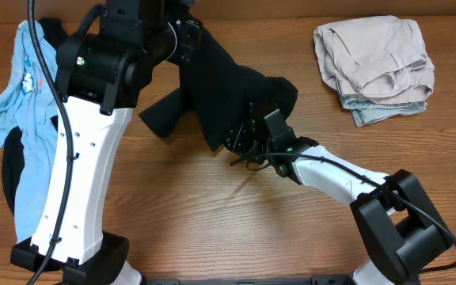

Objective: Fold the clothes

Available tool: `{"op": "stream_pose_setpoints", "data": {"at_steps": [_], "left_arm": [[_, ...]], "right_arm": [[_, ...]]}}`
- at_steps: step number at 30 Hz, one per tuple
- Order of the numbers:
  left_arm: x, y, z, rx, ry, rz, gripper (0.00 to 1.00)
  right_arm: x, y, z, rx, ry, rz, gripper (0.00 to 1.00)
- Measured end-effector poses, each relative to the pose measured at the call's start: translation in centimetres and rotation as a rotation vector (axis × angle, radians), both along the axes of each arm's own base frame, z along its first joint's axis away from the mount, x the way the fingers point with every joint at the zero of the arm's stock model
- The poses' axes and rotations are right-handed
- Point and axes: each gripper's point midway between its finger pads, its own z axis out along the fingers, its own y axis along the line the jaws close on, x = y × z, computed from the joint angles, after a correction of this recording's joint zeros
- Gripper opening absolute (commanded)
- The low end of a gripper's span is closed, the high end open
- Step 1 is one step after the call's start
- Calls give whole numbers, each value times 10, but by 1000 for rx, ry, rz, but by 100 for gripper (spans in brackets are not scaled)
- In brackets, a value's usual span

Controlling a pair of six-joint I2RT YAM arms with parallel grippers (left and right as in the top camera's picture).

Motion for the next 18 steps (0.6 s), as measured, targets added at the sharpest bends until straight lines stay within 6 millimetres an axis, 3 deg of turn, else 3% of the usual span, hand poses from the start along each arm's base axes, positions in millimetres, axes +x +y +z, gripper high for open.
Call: {"op": "stream_pose_setpoints", "data": {"at_steps": [6, 13, 15, 18], "left_arm": [[0, 0, 0, -1, -1, 0, 4], [0, 0, 0, -13, 4, 14, 4], [0, 0, 0, -16, 4, 16, 4], [0, 0, 0, -16, 4, 16, 4]], "right_arm": [[10, -3, -7, -9, -7, -65, 60], [31, 23, -11, 83, -98, -88, 60], [33, 29, -11, 100, -115, -83, 52], [34, 33, -9, 118, -123, -87, 32]]}}
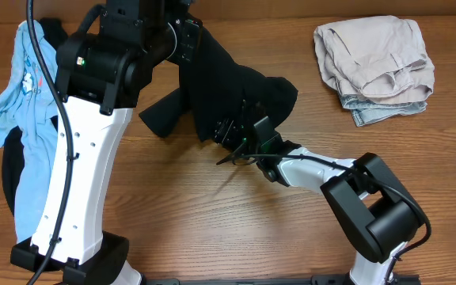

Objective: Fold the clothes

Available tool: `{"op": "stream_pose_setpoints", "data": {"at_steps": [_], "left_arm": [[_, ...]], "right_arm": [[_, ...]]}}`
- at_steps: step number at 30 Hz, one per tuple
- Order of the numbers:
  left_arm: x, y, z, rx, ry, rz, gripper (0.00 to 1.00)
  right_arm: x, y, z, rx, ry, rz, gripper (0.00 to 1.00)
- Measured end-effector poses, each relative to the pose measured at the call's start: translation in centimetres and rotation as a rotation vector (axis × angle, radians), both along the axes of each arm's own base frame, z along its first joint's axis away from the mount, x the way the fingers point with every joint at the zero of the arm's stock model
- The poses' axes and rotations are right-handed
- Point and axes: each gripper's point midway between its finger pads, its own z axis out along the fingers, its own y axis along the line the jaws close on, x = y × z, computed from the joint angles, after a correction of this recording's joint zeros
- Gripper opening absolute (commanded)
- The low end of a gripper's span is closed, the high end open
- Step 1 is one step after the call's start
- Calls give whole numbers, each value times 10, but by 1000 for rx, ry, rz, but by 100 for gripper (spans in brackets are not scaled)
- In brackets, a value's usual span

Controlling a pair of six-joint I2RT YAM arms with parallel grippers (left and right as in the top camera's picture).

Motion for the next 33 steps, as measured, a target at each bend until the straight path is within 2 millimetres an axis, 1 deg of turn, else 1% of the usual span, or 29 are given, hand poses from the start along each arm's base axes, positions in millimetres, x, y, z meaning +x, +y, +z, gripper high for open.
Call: {"op": "stream_pose_setpoints", "data": {"at_steps": [3, 5, 10, 13, 15, 17, 18, 20, 21, 23, 24, 25, 29, 31, 33], "left_arm": [[0, 0, 0, -2, 1, 2, 4], [0, 0, 0, -3, 1, 3, 4], [0, 2, 0, -1, 1, 11, 4], [1, 10, -2, -5, 14, 47, 4], [3, 25, -5, -7, 30, 91, 4], [6, 46, -9, -9, 51, 147, 4], [7, 59, -11, -8, 60, 181, 4], [10, 85, -12, -8, 68, 243, 4], [11, 96, -13, -10, 72, 269, 4], [12, 116, -14, -11, 77, 318, 4], [12, 130, -15, -14, 80, 351, 4], [13, 139, -15, -16, 80, 373, 4], [12, 161, -15, -30, 85, 420, 4], [12, 166, -15, -42, 88, 424, 4], [12, 167, -16, -49, 91, 420, 4]], "right_arm": [[3, 1, 3, 10, -16, -5, 13], [4, 0, 4, 13, -19, -5, 4], [9, -12, 2, 18, -4, 16, 4], [5, -30, -12, -33, 71, 32, 4], [3, -43, -16, -75, 112, 42, 4], [-3, -58, -13, -131, 150, 66, 4], [-5, -65, -7, -158, 158, 80, 4], [-6, -82, 15, -226, 166, 105, 4], [-6, -86, 23, -241, 161, 109, 4], [-6, -100, 45, -296, 144, 125, 4], [-5, -112, 68, -329, 111, 133, 4], [-6, -120, 78, -350, 102, 135, 4], [-16, -144, 124, -390, 58, 147, 4], [-20, -154, 150, -396, 10, 143, 4], [-27, -161, 176, -398, -47, 136, 4]]}}
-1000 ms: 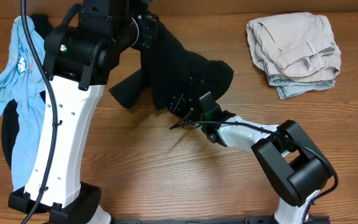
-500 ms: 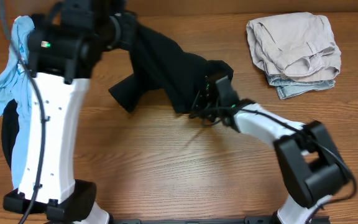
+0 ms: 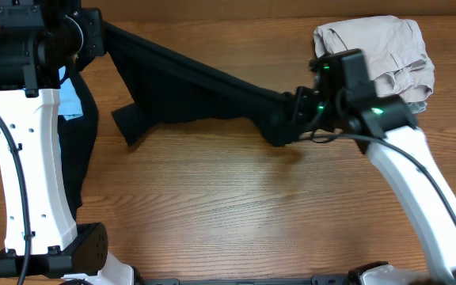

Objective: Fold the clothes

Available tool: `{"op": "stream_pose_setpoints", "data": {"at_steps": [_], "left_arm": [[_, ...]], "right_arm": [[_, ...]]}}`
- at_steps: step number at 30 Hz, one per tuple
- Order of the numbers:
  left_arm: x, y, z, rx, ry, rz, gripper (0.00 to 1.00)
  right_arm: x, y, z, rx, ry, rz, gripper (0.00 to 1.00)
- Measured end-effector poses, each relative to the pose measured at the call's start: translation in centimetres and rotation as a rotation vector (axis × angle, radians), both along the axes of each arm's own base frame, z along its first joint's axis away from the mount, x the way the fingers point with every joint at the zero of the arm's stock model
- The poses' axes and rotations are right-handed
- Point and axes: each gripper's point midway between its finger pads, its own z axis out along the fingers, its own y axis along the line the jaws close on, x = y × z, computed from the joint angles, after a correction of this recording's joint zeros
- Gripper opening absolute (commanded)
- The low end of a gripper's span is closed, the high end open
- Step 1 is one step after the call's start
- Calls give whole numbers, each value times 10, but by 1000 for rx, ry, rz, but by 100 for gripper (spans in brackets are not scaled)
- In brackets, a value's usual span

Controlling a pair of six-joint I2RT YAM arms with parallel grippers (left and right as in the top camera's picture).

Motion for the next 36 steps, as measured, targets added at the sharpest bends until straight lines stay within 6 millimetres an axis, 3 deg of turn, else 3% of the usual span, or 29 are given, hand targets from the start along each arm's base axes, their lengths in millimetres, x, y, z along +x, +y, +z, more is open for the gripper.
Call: {"op": "stream_pose_setpoints", "data": {"at_steps": [7, 12, 16, 18, 21, 23, 26, 33, 36], "left_arm": [[-1, -2, -1, -5, 5, -15, 4], [-7, -3, -8, -8, 45, -17, 7], [-17, 2, -17, -6, 98, -10, 22], [-22, 8, -20, -7, 119, 5, 43], [-26, 16, -23, -6, 139, 27, 69], [-27, 19, -23, -2, 141, 35, 76], [-27, 20, -23, 1, 139, 37, 81], [-26, 20, -22, 2, 137, 37, 85], [-26, 20, -22, 2, 136, 37, 87]], "right_arm": [[-27, -13, 60, 16, -158, 4, 4], [-40, -17, 69, 14, -171, 9, 4], [-43, -16, 64, 6, -151, 16, 4], [-43, -13, 64, 2, -149, 23, 4], [-45, -3, 58, -4, -133, 53, 4], [-44, 7, 48, -12, -107, 78, 4], [-42, 26, 29, -28, -57, 128, 4], [-44, 99, -22, -42, 26, 287, 4], [-52, 132, -39, -31, 46, 345, 20]]}}
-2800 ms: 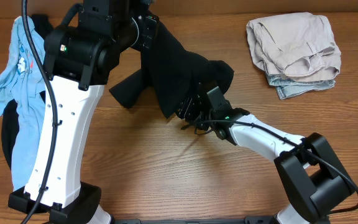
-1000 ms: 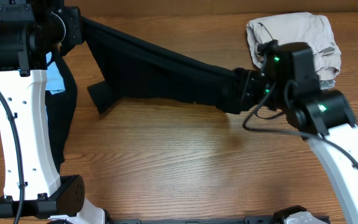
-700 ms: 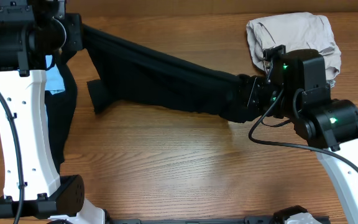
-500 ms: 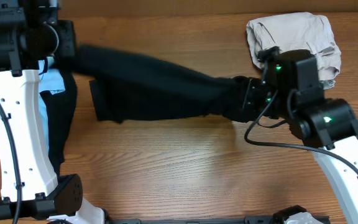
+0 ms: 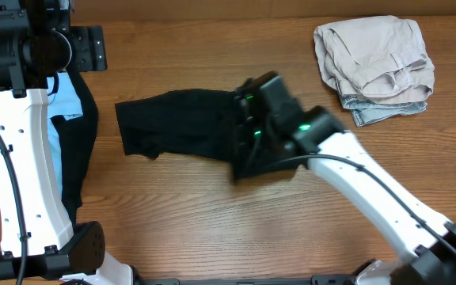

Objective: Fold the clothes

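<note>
A black garment point(image 5: 172, 127) lies spread on the wooden table, left of centre. Its right end is bunched under my right gripper point(image 5: 242, 155), which is down on the cloth and looks shut on it, though the arm hides the fingers. My left gripper point(image 5: 93, 49) hangs at the far left, apart from the garment with nothing in it. A folded beige piece point(image 5: 374, 55) rests at the back right on a bit of light-blue denim point(image 5: 374, 113).
A light-blue shirt point(image 5: 63, 99) and another dark garment point(image 5: 77, 166) lie at the left edge, partly behind the left arm's white column point(image 5: 22, 166). Bare table point(image 5: 212, 222) runs along the front.
The left gripper has let go of the black garment, whose left end now lies flat on the table. The right gripper has moved left and toward the front with the right end.
First the left gripper held the black garment up at the back centre while the right gripper reached into its lower edge. Then the two grippers held it stretched wide across the table. Now it lies on the table, held only at its right end.
</note>
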Available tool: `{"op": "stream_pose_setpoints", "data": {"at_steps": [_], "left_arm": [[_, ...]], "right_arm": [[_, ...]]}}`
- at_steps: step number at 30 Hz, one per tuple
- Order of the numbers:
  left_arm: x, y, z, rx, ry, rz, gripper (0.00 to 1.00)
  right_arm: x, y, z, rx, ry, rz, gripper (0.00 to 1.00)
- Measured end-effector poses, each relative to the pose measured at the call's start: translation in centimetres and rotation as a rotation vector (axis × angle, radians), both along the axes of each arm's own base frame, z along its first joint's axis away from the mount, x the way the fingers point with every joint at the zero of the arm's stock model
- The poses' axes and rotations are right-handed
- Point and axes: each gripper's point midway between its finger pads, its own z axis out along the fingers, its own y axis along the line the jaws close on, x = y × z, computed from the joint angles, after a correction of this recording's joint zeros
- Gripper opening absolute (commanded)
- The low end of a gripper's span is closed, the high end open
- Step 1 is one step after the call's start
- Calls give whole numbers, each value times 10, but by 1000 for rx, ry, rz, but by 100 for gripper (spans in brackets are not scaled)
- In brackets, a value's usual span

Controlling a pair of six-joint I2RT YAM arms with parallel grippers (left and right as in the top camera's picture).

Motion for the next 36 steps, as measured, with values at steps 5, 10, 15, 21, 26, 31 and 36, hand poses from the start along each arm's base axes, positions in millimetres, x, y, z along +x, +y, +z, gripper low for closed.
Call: {"op": "stream_pose_setpoints", "data": {"at_steps": [5, 10, 15, 21, 26, 31, 36], "left_arm": [[2, -2, 1, -9, -8, -8, 90], [3, -17, 2, -70, -16, -74, 89], [-1, -52, -12, -163, 46, -249, 90], [-16, -109, -85, -245, 368, -458, 94], [-14, -139, -141, -196, 557, -514, 93], [-15, -137, -157, -105, 614, -432, 89], [-22, -118, -155, -55, 629, -292, 90]], "right_arm": [[-11, 19, -10, 4, 27, 36, 35], [8, -19, -8, -8, 64, -64, 63], [9, -68, -13, -59, 152, -153, 65], [-5, -81, -22, -119, 215, -158, 66], [-1, -97, -24, -138, 230, -198, 66], [2, -123, -29, -180, 260, -266, 67], [11, -146, -31, -195, 265, -333, 67]]}}
